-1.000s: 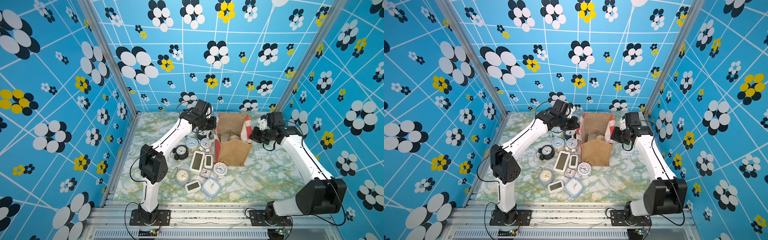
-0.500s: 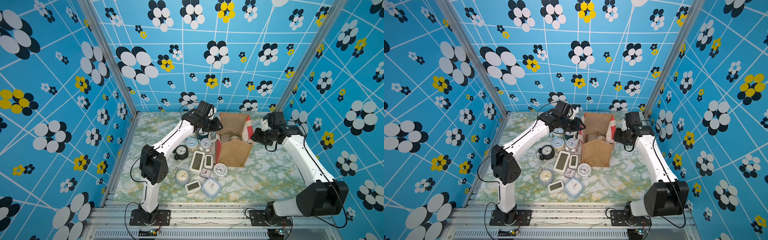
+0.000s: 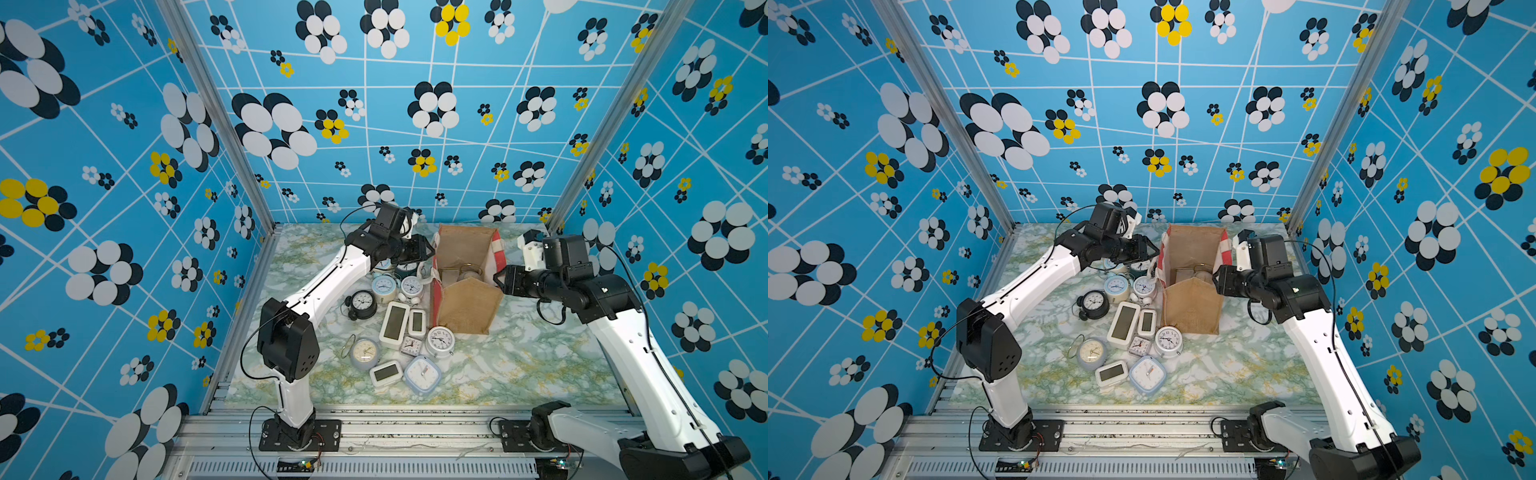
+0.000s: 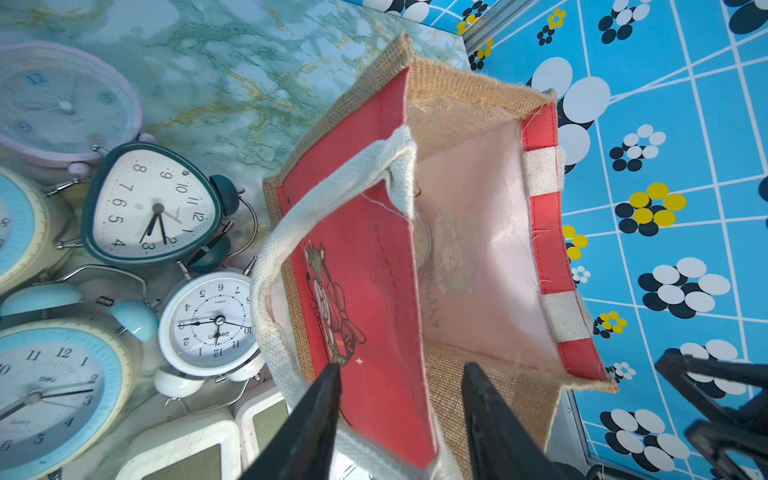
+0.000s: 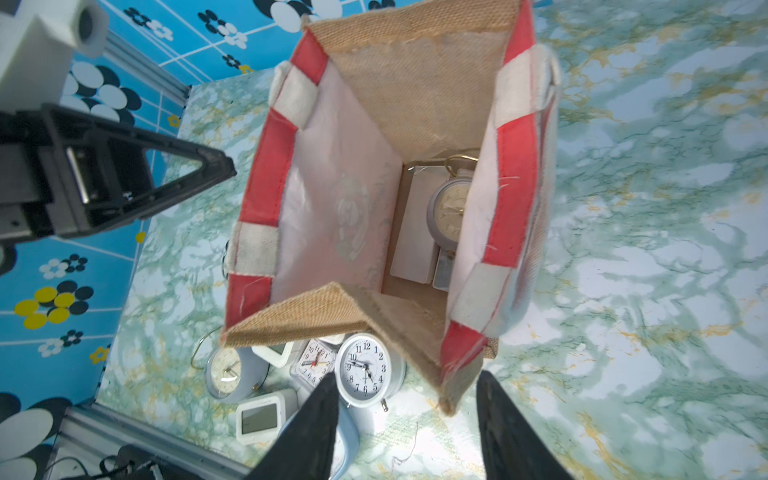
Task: Put the alarm clock into the canvas bag
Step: Adjust the canvas bag at the center of the board, then pick up the alarm from the center of the board.
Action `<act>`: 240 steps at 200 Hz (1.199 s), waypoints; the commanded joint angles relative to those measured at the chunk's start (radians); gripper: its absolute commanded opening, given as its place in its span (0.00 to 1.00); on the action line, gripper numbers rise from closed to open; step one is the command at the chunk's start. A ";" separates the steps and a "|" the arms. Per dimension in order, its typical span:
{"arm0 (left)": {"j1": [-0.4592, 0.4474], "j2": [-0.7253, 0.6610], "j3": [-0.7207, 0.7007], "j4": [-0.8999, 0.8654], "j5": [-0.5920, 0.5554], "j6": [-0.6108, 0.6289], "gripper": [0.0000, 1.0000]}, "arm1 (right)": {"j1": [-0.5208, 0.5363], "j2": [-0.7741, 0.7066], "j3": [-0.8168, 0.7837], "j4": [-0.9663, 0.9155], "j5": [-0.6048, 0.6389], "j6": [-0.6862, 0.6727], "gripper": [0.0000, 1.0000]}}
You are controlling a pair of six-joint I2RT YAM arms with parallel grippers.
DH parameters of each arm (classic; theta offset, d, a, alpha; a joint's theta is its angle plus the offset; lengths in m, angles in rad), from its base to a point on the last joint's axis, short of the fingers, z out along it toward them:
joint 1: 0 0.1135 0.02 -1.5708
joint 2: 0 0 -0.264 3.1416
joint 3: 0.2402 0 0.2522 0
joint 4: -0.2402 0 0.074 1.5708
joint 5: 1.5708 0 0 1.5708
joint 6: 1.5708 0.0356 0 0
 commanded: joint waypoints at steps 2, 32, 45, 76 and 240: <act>0.023 -0.062 -0.056 0.048 -0.001 -0.001 0.51 | 0.090 -0.029 -0.070 -0.048 0.048 0.024 0.55; 0.047 -0.099 -0.111 0.080 -0.006 -0.012 0.52 | 0.199 -0.063 -0.211 0.013 0.080 0.146 0.55; 0.053 -0.110 -0.127 0.089 -0.016 -0.014 0.53 | 0.248 -0.065 -0.267 0.041 0.110 0.209 0.55; 0.060 -0.142 -0.176 0.122 -0.037 -0.018 0.54 | 0.371 -0.049 -0.395 0.151 0.175 0.341 0.56; 0.079 -0.183 -0.245 0.161 -0.039 -0.048 0.62 | 0.562 0.359 -0.446 0.454 0.365 0.397 0.99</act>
